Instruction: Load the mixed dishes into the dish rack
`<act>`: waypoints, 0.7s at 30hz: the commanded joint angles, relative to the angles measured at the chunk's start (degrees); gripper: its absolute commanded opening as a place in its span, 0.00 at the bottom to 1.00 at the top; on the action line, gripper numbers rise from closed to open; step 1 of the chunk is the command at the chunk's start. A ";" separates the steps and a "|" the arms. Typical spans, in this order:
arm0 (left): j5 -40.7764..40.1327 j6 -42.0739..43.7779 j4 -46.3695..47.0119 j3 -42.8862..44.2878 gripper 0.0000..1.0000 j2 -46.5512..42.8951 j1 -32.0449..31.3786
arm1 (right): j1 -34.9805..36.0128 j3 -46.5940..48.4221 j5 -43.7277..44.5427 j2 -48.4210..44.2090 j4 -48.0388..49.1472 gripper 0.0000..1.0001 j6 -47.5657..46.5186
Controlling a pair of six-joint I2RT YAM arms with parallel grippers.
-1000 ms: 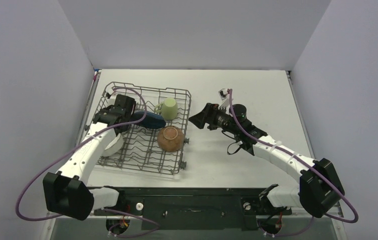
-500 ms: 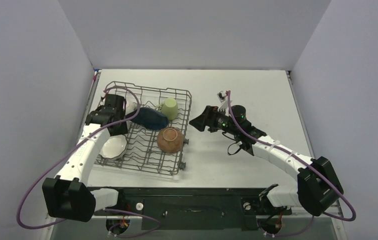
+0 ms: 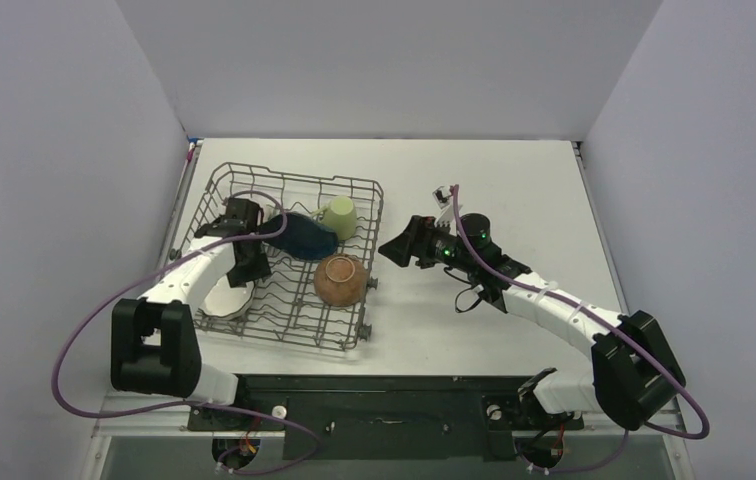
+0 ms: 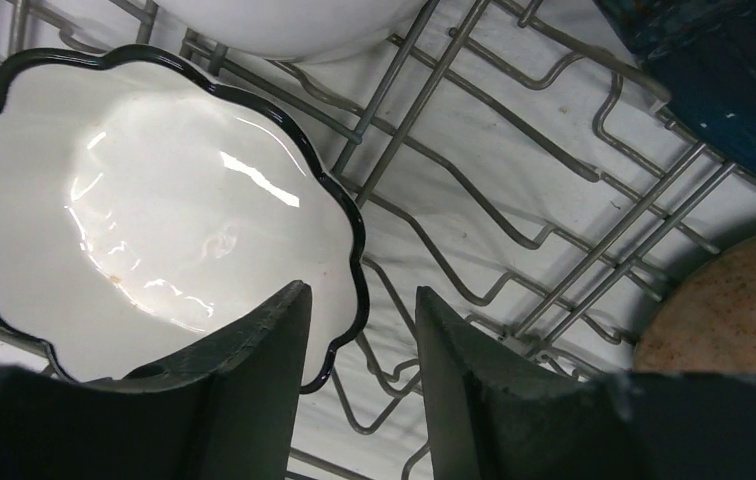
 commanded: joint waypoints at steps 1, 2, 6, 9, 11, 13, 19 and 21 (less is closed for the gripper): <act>1.67 -2.08 5.41 -1.16 0.39 1.14 0.25 | -0.25 0.03 -1.25 0.52 4.37 0.72 0.14; 1.41 -2.24 5.85 -1.52 0.37 1.44 0.24 | -0.23 0.07 -1.33 0.66 4.44 0.72 0.23; 0.72 -2.73 7.53 -2.37 0.33 3.34 0.28 | -0.24 0.10 -1.76 1.21 5.01 0.72 0.73; -0.39 -2.94 8.04 -2.70 0.30 4.27 0.29 | -0.24 0.08 -1.96 1.53 5.10 0.71 0.89; -0.86 -2.95 8.02 -2.73 0.26 4.66 0.25 | -0.17 0.00 -1.85 1.48 5.03 0.71 0.90; -1.03 -2.57 8.11 -2.87 0.18 4.25 0.24 | -0.24 -0.09 -1.77 1.48 4.98 0.70 0.98; 0.05 -1.23 8.94 -3.78 0.00 -2.13 0.38 | -0.15 -0.21 -1.56 1.62 4.76 0.70 1.06; 0.97 -0.85 8.63 -3.42 0.00 -4.77 0.70 | -0.14 -0.12 -1.60 1.73 4.75 0.70 1.14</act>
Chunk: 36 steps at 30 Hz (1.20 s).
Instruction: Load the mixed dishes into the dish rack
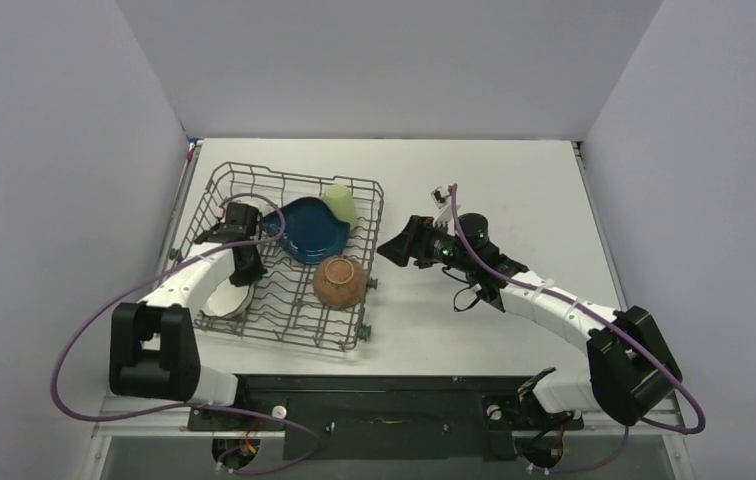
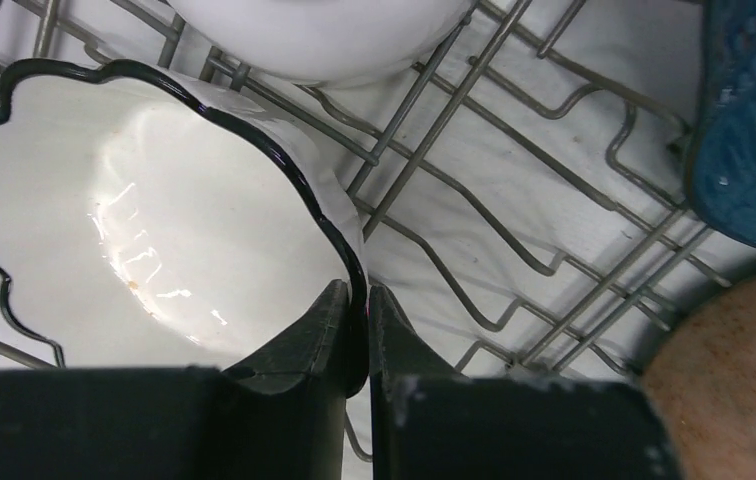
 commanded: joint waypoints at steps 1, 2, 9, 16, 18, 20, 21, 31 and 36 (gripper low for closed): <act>3.95 0.28 3.26 0.26 0.00 -7.33 1.30 | -0.15 -0.07 -0.56 0.26 3.07 0.70 -0.03; 4.67 0.24 3.17 0.52 0.00 -8.22 1.75 | -0.16 -0.05 -0.55 0.28 3.07 0.70 -0.02; 19.39 -3.49 6.74 -0.42 0.00 -21.14 9.19 | -0.04 0.23 -0.85 0.60 3.12 0.69 0.25; 43.55 -14.50 24.83 -7.41 0.00 -27.44 21.42 | 0.33 0.78 -1.11 1.57 3.37 0.69 0.53; 49.03 -19.36 31.25 -10.72 0.00 -27.95 24.13 | 0.49 0.89 -1.22 1.64 3.41 0.69 0.59; 53.71 -24.72 39.06 -14.55 0.00 -28.45 26.56 | 0.68 1.03 -1.22 1.63 3.42 0.69 0.58; 55.97 -26.28 41.16 -15.66 0.00 -28.66 27.38 | 0.70 1.08 -1.23 1.62 3.35 0.69 0.60; 61.00 -42.74 70.63 -29.20 0.00 -32.20 34.30 | 0.98 1.99 -2.52 2.24 2.90 0.68 0.75; 60.26 -48.71 79.27 -33.85 0.00 -31.91 36.03 | 1.25 2.31 -3.29 3.01 3.14 0.68 1.31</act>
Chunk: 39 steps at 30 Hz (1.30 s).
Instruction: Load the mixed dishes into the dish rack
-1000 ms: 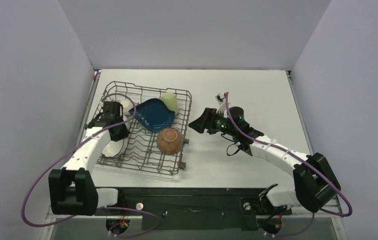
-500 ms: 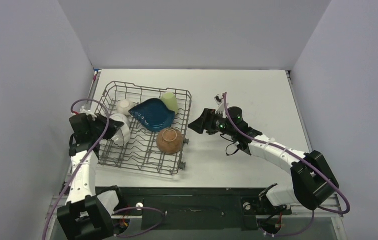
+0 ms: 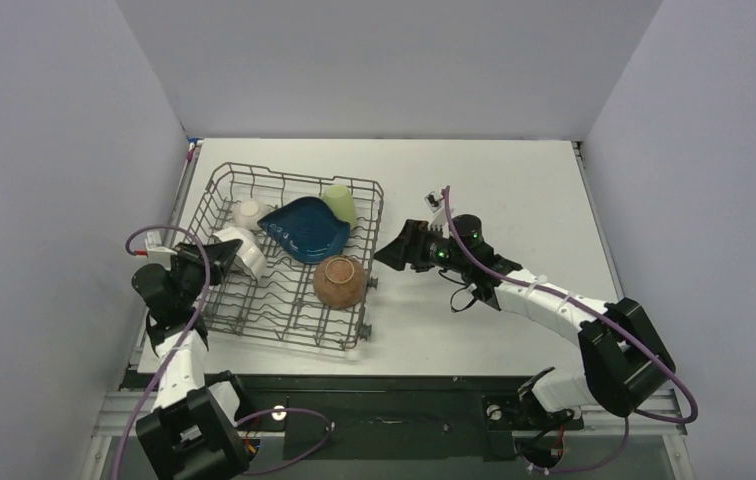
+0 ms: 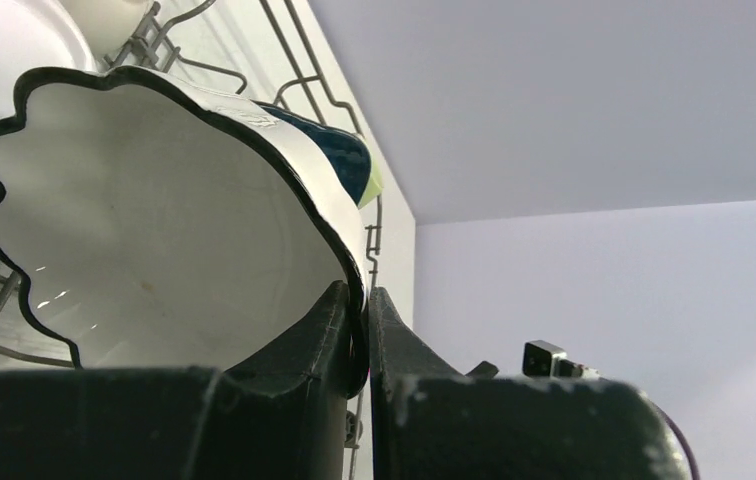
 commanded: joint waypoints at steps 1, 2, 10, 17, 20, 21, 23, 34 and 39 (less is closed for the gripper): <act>2.44 -7.45 18.63 -2.60 0.00 -1.73 2.62 | 0.63 2.57 -1.76 0.99 3.04 0.68 0.54; 2.37 -7.41 18.72 -3.05 0.00 -2.26 2.95 | 0.70 2.67 -1.84 1.11 3.00 0.68 0.57; 6.12 -7.89 25.37 -6.17 0.00 0.98 5.95 | 0.71 2.75 -2.22 1.15 3.22 0.68 0.81; 9.32 -10.96 34.33 -8.98 0.00 4.91 7.57 | 0.66 1.99 -1.90 0.04 3.33 0.68 0.55; 10.00 -11.26 37.24 -9.56 0.00 5.36 7.67 | 0.68 2.11 -1.80 0.26 3.14 0.68 0.33; 9.99 -11.70 37.60 -9.48 0.00 5.88 7.67 | 0.69 2.22 -1.92 0.35 3.09 0.68 0.32; 10.23 -12.43 38.13 -8.08 0.00 7.23 7.62 | 0.65 2.30 -1.99 0.77 3.25 0.68 0.30; 10.61 -12.04 32.70 -7.95 0.00 5.81 7.58 | 0.69 2.31 -1.94 1.65 4.11 0.68 0.68; 9.58 -11.39 30.18 -9.68 0.00 6.50 7.68 | 0.63 1.97 -2.00 1.60 4.16 0.68 0.59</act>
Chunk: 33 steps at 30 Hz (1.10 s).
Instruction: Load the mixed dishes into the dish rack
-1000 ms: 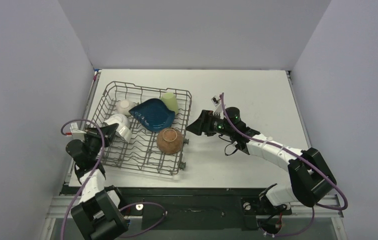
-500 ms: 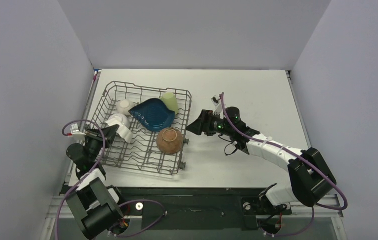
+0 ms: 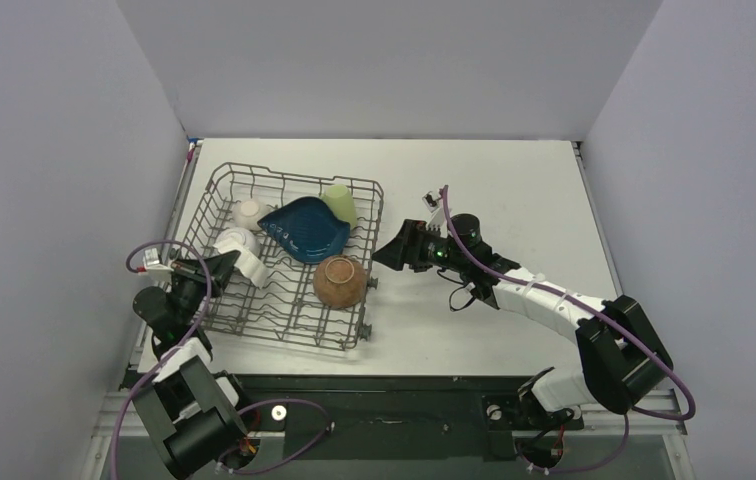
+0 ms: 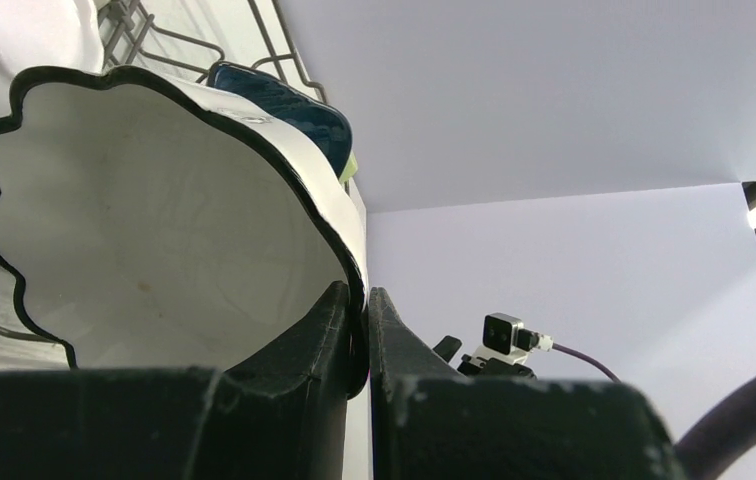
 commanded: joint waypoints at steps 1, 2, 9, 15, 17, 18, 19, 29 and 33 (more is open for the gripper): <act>-0.72 1.71 1.97 0.71 0.00 -0.69 0.53 | 0.28 1.39 -0.70 0.47 3.92 0.68 -0.42; -1.03 2.13 1.60 0.70 0.00 -0.12 0.52 | 0.29 1.34 -0.68 0.38 3.92 0.68 -0.42; -1.19 2.09 5.13 1.30 0.00 4.73 0.53 | 0.15 1.23 -0.67 0.45 3.83 0.68 -0.60; -0.38 1.95 10.76 0.61 0.00 11.04 0.60 | 0.16 1.05 -0.68 0.31 3.72 0.68 -0.75; -0.12 1.74 11.75 0.11 0.00 12.43 0.86 | 0.01 0.92 -0.67 0.45 3.67 0.68 -0.81; -0.11 1.17 12.26 -0.26 0.00 12.81 1.00 | -0.01 0.93 -0.71 0.53 3.71 0.68 -0.78; -0.03 0.88 13.23 -1.06 0.00 12.75 1.21 | -0.04 0.94 -0.74 0.52 3.74 0.68 -0.73; 0.12 17.13 -21.57 1.99 0.10 -1.23 6.21 | -0.16 1.25 -0.93 0.78 3.79 0.68 -0.58; -0.78 22.48 -33.05 4.47 0.22 -3.09 7.27 | -0.16 1.31 -1.01 0.85 3.92 0.68 -0.44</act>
